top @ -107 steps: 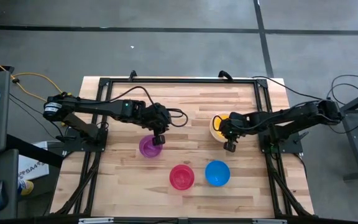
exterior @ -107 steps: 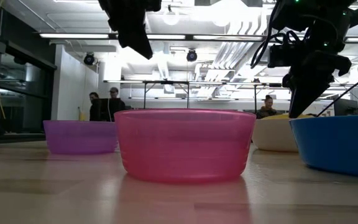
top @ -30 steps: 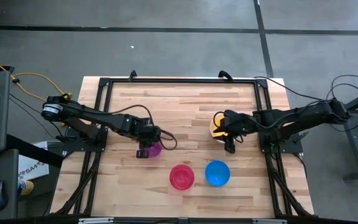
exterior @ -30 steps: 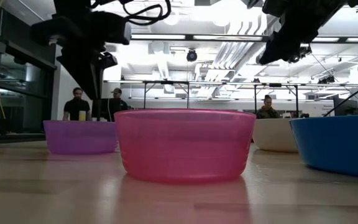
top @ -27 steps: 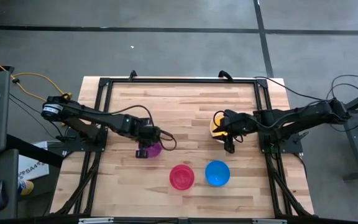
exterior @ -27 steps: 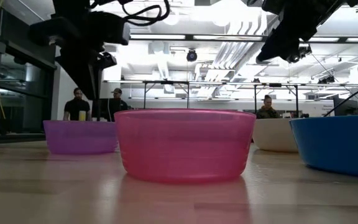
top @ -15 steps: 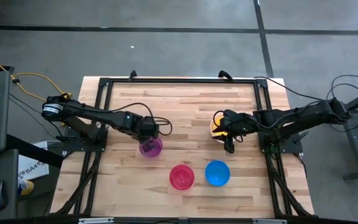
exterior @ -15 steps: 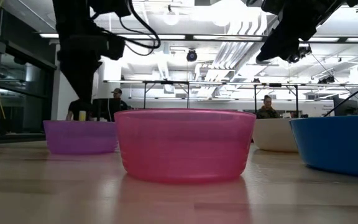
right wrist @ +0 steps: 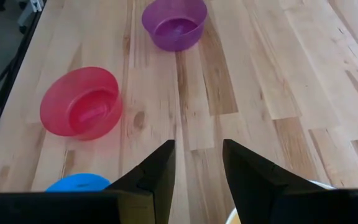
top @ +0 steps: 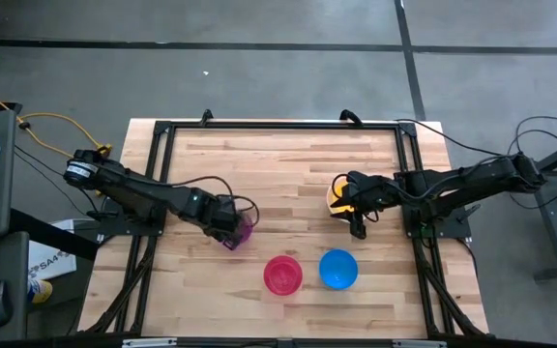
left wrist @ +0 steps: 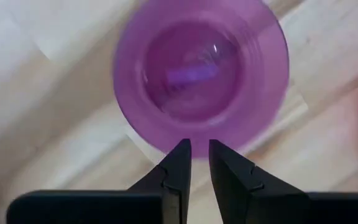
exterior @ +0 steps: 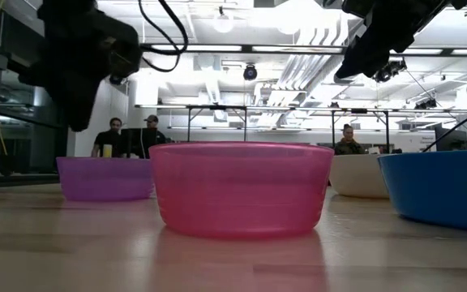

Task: Nest bowls inside each other
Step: Stack the violet bowl on top of the yellow bowl

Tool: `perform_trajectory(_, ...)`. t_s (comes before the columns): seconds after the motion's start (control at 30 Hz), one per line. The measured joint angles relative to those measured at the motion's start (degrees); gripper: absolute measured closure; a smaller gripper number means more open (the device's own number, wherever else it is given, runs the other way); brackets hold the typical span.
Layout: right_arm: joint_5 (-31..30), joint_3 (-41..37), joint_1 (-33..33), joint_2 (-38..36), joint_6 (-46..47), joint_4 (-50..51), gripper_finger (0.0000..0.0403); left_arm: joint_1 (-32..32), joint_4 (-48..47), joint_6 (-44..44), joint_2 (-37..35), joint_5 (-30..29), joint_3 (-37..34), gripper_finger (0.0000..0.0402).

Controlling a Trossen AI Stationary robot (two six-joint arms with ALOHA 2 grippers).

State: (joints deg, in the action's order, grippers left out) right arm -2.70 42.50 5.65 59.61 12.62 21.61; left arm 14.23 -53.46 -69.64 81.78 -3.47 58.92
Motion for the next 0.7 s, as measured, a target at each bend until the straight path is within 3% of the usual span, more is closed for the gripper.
perform_trajectory(0.17,-0.3,0.0,0.0,0.0,-0.9,0.0,0.0275,1.3,1.2,-8.6,0.0,2.6,0.0,0.0343)
perform_trajectory(0.57,-0.5,0.0,0.0,0.0,-4.1,0.0,0.0275,1.5,0.9,-23.6,0.1,-1.8,0.0,0.0343)
perform_trajectory(0.7,-3.7,0.0,0.0,0.0,-6.0,-0.1,0.0275,1.6,0.5,-25.1,0.2,-1.9,0.0,0.0343)
